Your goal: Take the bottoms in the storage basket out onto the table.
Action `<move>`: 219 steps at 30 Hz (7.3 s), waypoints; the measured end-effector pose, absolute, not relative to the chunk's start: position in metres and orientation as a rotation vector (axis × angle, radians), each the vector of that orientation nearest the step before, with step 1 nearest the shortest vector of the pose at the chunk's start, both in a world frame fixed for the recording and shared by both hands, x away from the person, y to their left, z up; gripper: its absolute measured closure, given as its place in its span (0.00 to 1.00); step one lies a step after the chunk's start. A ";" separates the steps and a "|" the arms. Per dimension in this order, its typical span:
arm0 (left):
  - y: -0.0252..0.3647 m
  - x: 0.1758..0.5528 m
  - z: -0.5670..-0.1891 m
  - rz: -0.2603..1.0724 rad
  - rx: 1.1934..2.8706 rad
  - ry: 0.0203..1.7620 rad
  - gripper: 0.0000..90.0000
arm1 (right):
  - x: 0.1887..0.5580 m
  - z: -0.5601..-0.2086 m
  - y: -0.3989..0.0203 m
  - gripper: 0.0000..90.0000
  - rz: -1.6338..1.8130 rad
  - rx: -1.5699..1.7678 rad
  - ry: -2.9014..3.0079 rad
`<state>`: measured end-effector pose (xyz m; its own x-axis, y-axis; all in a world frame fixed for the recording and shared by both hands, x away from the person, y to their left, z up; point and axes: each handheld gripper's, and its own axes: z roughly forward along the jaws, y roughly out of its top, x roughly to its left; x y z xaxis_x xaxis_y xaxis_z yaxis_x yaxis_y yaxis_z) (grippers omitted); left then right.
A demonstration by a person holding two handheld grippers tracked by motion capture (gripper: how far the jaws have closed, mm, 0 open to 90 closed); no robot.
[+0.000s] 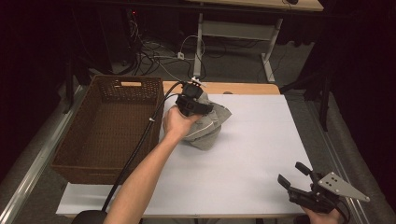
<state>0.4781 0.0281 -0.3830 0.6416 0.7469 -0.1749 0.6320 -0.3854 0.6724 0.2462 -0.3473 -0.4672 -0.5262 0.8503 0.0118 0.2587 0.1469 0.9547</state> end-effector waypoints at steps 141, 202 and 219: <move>0.081 0.451 -0.351 0.206 2.141 0.980 0.18 | 0.247 -0.467 -0.347 0.24 1.396 1.047 1.896; 0.140 0.420 -0.350 0.279 2.090 1.001 0.18 | 0.247 -0.467 -0.346 0.24 1.394 1.048 1.894; 0.156 0.407 -0.353 0.280 2.075 1.006 0.18 | 0.247 -0.467 -0.346 0.23 1.392 1.047 1.894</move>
<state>0.4067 0.1563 -0.3533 0.6602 0.7389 -0.1348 0.5629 -0.3679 0.7401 0.2468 -0.3462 -0.4671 -0.5377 0.8431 0.0092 0.2609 0.1560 0.9527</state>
